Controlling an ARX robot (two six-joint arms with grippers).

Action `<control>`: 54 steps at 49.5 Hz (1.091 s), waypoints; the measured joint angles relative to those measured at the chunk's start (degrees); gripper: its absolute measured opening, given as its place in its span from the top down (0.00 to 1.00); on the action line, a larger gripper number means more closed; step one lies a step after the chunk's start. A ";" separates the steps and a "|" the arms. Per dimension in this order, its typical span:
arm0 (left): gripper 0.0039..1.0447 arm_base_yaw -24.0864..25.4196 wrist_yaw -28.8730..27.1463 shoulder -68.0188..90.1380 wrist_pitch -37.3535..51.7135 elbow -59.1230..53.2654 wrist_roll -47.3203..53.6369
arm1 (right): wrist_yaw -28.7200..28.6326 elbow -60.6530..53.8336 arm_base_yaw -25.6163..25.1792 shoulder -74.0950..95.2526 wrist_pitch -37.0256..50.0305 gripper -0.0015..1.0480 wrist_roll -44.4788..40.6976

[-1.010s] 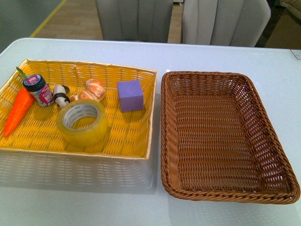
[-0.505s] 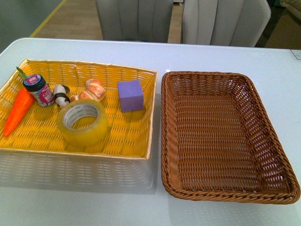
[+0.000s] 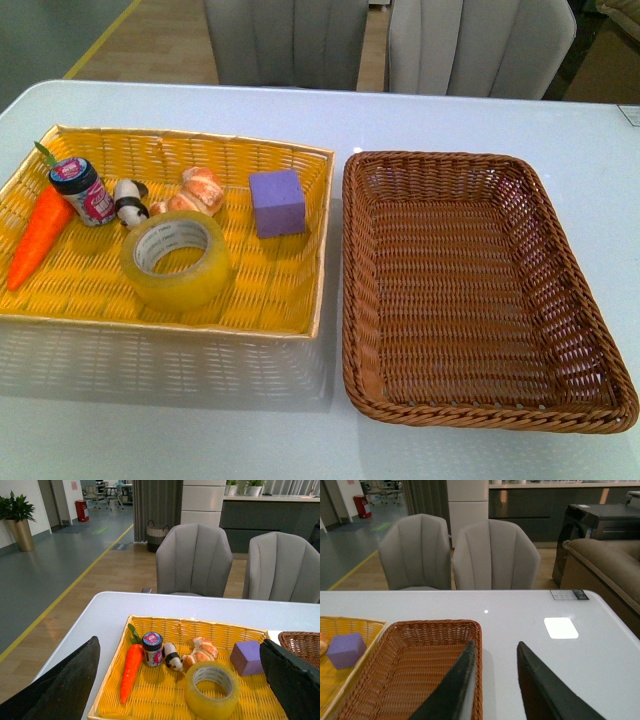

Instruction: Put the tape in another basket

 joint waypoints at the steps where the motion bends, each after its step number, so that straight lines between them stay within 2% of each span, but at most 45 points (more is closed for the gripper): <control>1: 0.08 0.00 0.00 0.00 0.00 0.00 0.00 | 0.00 0.00 0.00 0.00 0.00 0.69 0.00; 10: 0.08 0.22 0.74 0.57 -0.85 0.24 -0.61 | 0.00 0.00 0.02 -0.02 0.00 0.40 0.00; 12: 0.08 1.14 4.70 3.87 -8.33 3.10 -2.60 | 0.02 0.00 0.00 -0.02 -0.02 0.33 0.00; 16: 0.08 1.60 7.56 15.45 -17.29 9.09 -6.60 | -0.02 0.00 0.00 -0.04 -0.02 0.22 0.00; 21: 0.08 1.07 7.50 28.33 -12.96 12.72 -8.44 | 0.00 0.00 0.04 -0.07 -0.02 0.08 0.00; 32: 0.08 -1.11 8.50 59.91 10.29 20.94 -9.42 | 0.00 0.00 0.07 -0.07 -0.02 0.09 0.00; 38: 0.08 -2.05 7.19 75.65 18.14 26.80 -9.27 | 0.00 0.00 0.07 -0.07 -0.02 0.09 0.00; 54: 0.08 -3.89 5.95 105.22 21.27 42.07 -11.74 | 0.00 0.00 0.07 -0.07 -0.02 0.09 0.00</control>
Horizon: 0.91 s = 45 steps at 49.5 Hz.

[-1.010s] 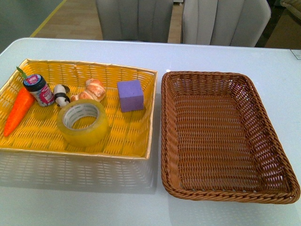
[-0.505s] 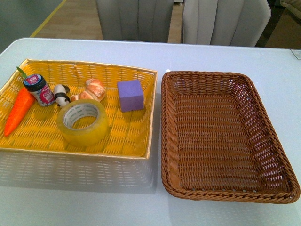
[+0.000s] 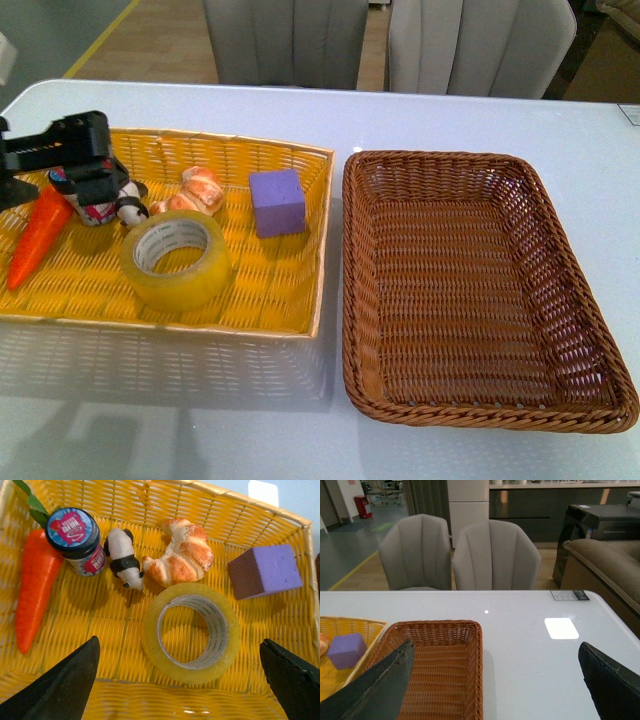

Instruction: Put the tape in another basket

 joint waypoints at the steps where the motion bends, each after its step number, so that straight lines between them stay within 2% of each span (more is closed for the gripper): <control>1: 0.08 -0.07 0.02 0.72 -0.02 0.55 -0.09 | 0.00 0.00 0.00 0.00 0.00 0.09 0.00; 20: 0.08 -2.32 -1.49 18.29 -2.60 13.16 -3.37 | 0.00 0.00 0.00 0.00 0.00 0.09 0.00; 45: 0.08 -2.12 -2.97 26.84 -4.09 18.27 -4.26 | 0.00 0.00 0.02 0.00 0.00 0.09 0.00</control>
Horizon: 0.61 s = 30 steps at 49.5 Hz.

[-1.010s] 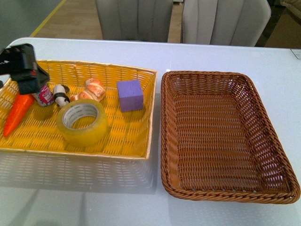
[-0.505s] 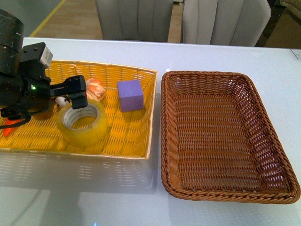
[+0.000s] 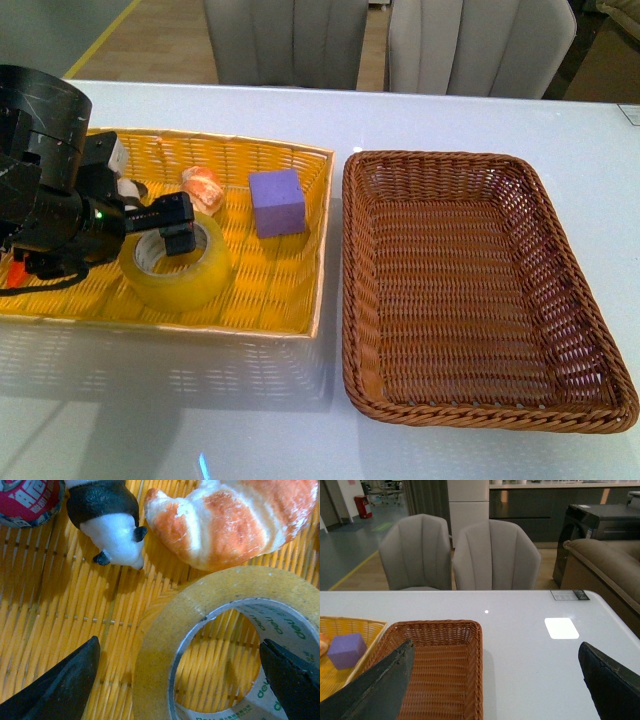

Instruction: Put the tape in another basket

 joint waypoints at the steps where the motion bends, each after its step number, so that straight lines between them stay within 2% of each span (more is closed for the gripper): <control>1: 0.08 0.00 -0.02 0.09 -0.09 0.02 0.00 | 0.00 0.00 0.00 0.00 0.00 0.09 0.00; 3: 0.11 0.00 -0.13 0.39 -0.28 0.15 0.04 | 0.00 0.00 0.00 0.00 0.00 0.09 0.00; 14: 0.40 0.00 -0.37 1.31 -0.70 0.28 -0.33 | 0.00 0.00 0.00 0.00 0.00 0.09 0.00; 22: 0.69 0.04 -0.85 1.33 -1.20 0.48 -0.66 | 0.00 0.00 0.00 0.00 0.00 0.09 0.00; 27: 0.81 0.20 -0.76 1.33 -1.33 0.50 -0.61 | 0.00 0.00 0.00 0.00 0.00 0.09 0.00; 30: 0.83 0.26 -0.92 1.11 -1.36 0.44 -0.79 | 0.00 0.00 0.00 0.00 0.00 0.09 0.00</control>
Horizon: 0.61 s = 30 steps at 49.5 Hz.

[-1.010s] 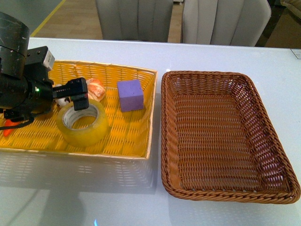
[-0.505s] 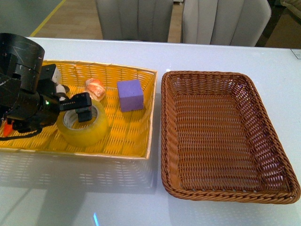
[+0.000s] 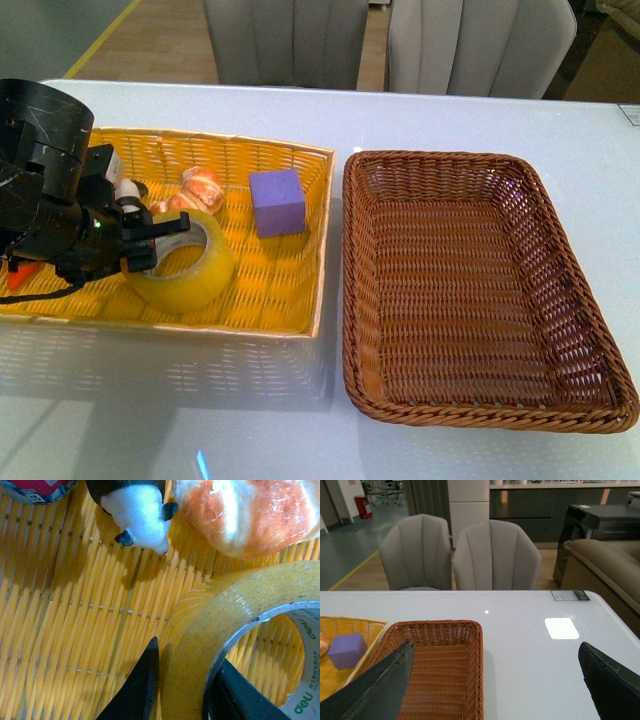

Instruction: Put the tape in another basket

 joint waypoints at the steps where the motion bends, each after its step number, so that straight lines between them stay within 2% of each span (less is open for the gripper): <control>1: 0.83 0.13 0.07 -0.20 0.02 -0.20 0.00 | 0.00 0.00 0.00 0.00 0.00 0.09 0.00; 18: 0.84 0.61 2.38 -12.41 0.79 -6.27 0.46 | 0.00 0.00 0.00 0.00 0.00 0.09 0.00; 23: 0.84 -0.90 2.34 -15.32 -0.66 -5.68 0.44 | 0.00 0.00 0.00 0.00 0.00 0.09 0.00; 30: 0.84 -5.70 2.21 -16.28 -4.15 -1.25 0.17 | 0.00 0.00 0.00 0.00 0.00 0.09 0.00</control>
